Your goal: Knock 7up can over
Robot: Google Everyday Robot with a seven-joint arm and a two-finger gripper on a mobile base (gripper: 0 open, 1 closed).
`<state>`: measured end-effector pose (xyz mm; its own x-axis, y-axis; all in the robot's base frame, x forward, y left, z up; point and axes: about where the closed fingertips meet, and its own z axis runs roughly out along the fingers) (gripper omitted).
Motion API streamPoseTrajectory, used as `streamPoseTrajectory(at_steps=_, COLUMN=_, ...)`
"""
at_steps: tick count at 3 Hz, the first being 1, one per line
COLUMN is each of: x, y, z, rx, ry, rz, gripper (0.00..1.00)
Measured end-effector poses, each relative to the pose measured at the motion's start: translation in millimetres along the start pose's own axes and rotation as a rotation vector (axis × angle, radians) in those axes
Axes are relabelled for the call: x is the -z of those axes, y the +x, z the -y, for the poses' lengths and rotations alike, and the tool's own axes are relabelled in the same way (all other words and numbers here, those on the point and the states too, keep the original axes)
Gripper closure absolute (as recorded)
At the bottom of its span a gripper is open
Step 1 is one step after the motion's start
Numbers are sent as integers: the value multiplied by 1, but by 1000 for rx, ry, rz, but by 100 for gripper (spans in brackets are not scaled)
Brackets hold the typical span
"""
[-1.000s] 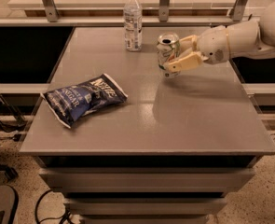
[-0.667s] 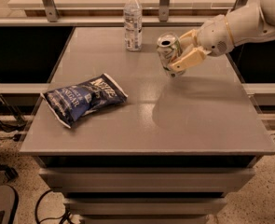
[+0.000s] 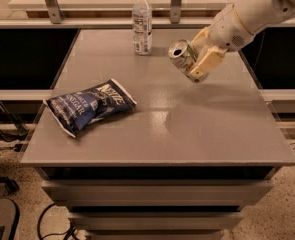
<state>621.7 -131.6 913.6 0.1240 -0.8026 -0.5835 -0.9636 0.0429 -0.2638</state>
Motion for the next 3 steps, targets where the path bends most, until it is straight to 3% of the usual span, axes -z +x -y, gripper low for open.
streamPoseTrajectory(at_steps=1, x=2, y=0, z=-4, rx=38, ry=21, rz=-129, gripper=100)
streamPoseTrajectory(at_steps=3, x=1, y=-1, z=-18, rx=118, ry=36, rz=-313, gripper=100)
